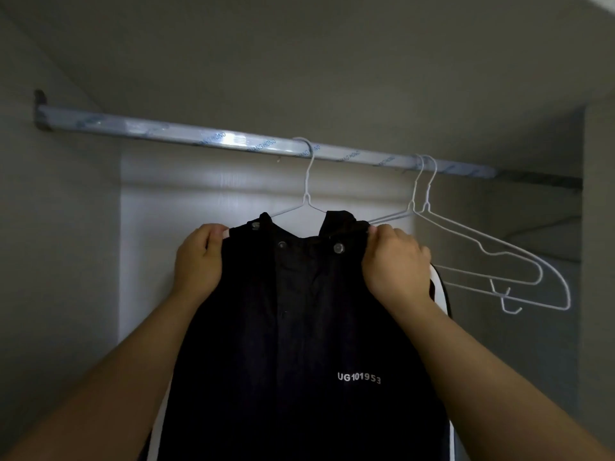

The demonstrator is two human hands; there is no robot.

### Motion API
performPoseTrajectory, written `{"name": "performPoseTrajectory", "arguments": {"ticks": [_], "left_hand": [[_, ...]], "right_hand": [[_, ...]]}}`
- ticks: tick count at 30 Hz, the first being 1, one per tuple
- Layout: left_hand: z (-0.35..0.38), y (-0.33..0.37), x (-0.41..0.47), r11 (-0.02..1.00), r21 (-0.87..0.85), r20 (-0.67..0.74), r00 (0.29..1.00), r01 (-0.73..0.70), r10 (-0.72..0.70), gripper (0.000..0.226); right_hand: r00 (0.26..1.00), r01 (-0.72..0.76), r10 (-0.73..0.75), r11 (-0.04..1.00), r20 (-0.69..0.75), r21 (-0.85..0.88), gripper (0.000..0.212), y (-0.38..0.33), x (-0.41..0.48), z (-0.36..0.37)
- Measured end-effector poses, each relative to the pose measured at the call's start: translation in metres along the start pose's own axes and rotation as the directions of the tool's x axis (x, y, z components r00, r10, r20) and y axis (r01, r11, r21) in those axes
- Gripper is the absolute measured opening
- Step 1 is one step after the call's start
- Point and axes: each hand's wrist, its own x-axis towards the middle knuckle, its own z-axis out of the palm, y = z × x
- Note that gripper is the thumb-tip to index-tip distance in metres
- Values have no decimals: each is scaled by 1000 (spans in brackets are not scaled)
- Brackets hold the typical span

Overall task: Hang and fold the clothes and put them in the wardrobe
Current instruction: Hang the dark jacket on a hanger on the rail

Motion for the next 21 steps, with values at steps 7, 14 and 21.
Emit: {"name": "performPoseTrajectory", "arguments": {"ticks": [7, 14, 21], "left_hand": [[-24, -29, -8, 1000, 31, -13, 1000, -6, 7, 13], [-26, -29, 9, 998, 35, -54, 997, -60, 62, 19], [-26, -29, 31, 870, -319, 168, 925, 377, -340, 44]], "right_hand": [[988, 107, -90, 985, -125, 136, 22, 20, -2, 23], [973, 220, -215, 973, -78, 65, 28, 41, 6, 23], [984, 171, -176, 981, 43, 90, 38, 50, 21, 24]]}}
